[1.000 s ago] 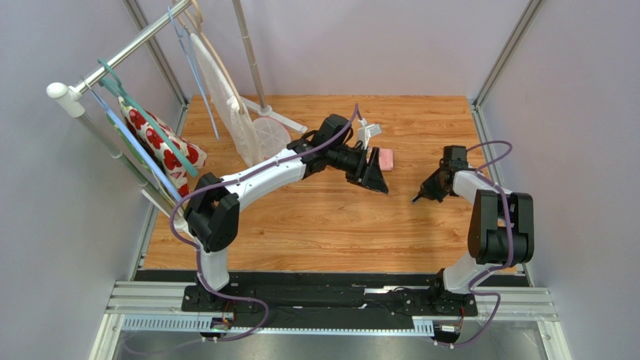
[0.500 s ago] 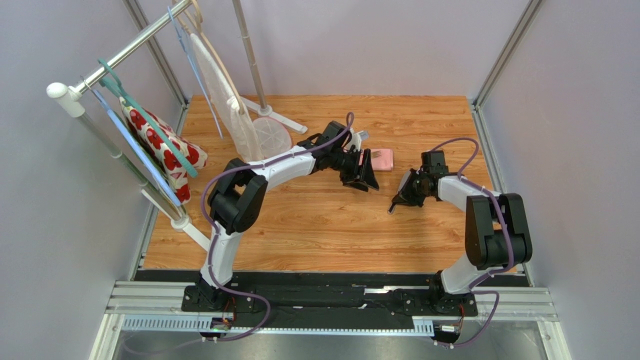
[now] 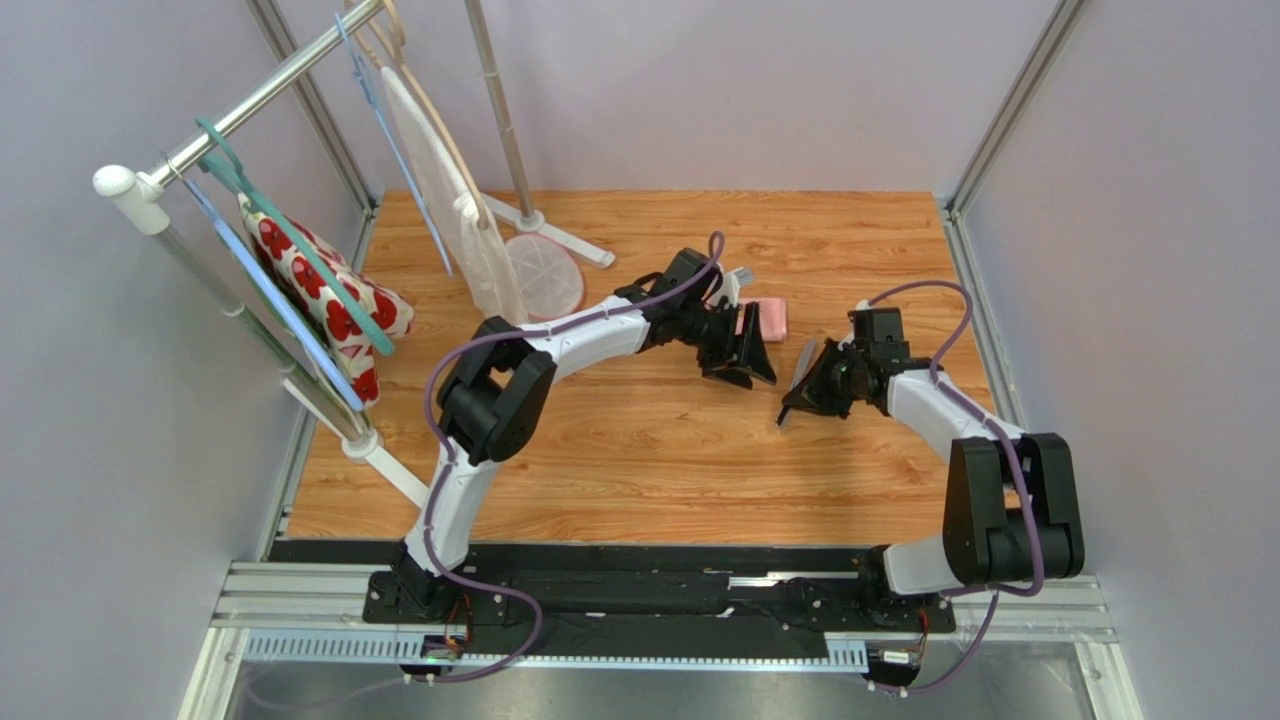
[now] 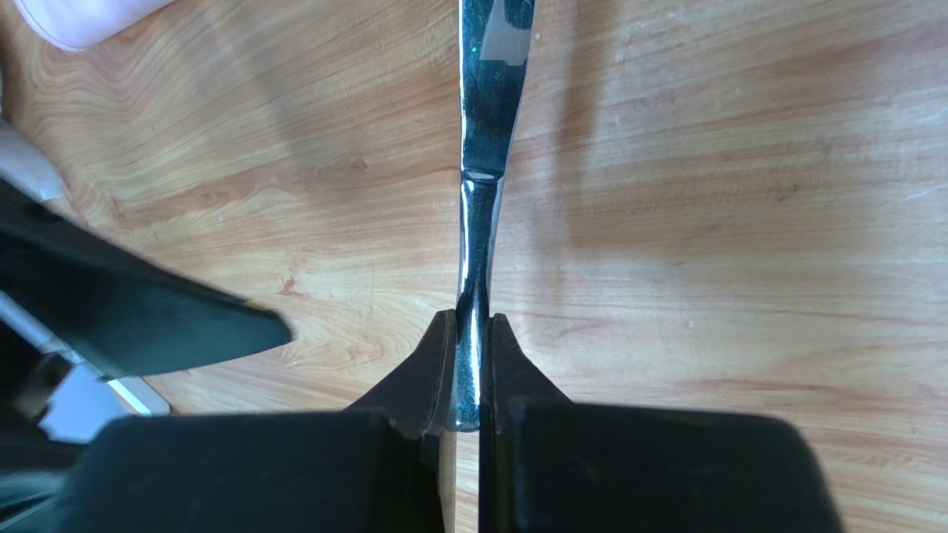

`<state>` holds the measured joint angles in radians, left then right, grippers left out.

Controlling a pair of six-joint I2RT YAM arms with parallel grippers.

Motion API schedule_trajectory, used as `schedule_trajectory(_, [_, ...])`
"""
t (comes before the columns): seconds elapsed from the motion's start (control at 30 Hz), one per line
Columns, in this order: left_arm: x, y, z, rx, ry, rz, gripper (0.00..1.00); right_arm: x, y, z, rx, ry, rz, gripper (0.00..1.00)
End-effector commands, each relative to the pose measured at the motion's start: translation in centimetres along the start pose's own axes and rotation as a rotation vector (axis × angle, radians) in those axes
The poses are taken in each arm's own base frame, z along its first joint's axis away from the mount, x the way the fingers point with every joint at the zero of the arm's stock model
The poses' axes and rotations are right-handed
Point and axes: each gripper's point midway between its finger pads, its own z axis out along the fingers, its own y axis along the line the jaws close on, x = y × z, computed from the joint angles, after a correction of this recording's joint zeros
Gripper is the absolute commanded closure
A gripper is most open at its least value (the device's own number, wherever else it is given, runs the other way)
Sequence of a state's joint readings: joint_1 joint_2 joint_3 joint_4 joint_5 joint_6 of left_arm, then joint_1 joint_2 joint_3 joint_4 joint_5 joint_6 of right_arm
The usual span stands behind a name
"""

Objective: Fold the napkin into a case and place the utensils inside
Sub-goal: Pass from the right arm to the left

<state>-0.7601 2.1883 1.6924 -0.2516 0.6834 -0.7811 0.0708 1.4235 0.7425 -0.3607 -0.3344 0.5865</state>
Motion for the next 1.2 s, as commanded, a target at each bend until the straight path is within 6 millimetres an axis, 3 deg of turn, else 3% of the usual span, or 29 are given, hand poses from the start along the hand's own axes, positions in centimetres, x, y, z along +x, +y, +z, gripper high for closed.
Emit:
schedule_trajectory(0.0, [-0.2,-1.0,1.2,0.054,0.005,-0.015,0.35,-0.1,1.1,-0.9,-0.055,-0.018,0.003,1.0])
schedule_trajectory(0.33, [-1.1,-0.1,3.7,0.034,-0.024,-0.098,0.33,0.9,1.9,-2.3,-0.102,-0.014,0.002,1.0])
schedule_trajectory(0.47, [-1.7,-0.6,5.1,0.047,-0.02,-0.104,0.34,1.3,2.2,-2.9,-0.121,-0.016,-0.005,1.0])
schedule_trajectory(0.73, [-0.4,-2.5,6.9,0.133,0.03,-0.104,0.43,1.1,3.2,-3.8,-0.159,-0.04,-0.027,1.0])
schedule_trajectory(0.83, [-0.1,-3.4,6.5,0.197,0.024,-0.092,0.61,0.8,3.7,-4.0,-0.168,-0.042,-0.048,1.0])
schedule_trajectory(0.87, [-0.2,-3.8,6.1,0.214,0.016,-0.074,0.78,0.8,3.8,-4.2,-0.174,-0.035,-0.059,1.0])
schedule_trajectory(0.9, [0.0,-3.9,5.9,0.212,0.015,-0.058,0.88,1.4,3.6,-4.5,-0.157,-0.008,-0.065,0.99])
schedule_trajectory(0.93, [-0.3,-4.4,5.0,0.213,0.005,-0.027,1.0,1.2,3.6,-5.1,-0.147,-0.015,-0.096,0.9])
schedule_trajectory(0.97, [-0.3,-4.4,4.6,0.206,-0.003,0.05,1.0,0.7,3.3,-5.9,-0.116,-0.05,-0.114,0.63])
schedule_trajectory(1.0, [0.4,-3.8,4.1,0.166,0.023,0.06,1.0,1.3,2.5,-6.7,-0.076,-0.038,-0.118,0.54])
schedule_trajectory(1.07, [0.5,-4.1,2.5,0.165,0.035,0.177,1.0,-0.3,2.3,-9.2,-0.027,-0.145,-0.156,0.37])
schedule_trajectory(1.17, [1.9,-4.7,0.3,0.181,0.064,0.263,1.0,-1.9,1.7,-11.5,0.027,-0.226,-0.098,0.3])
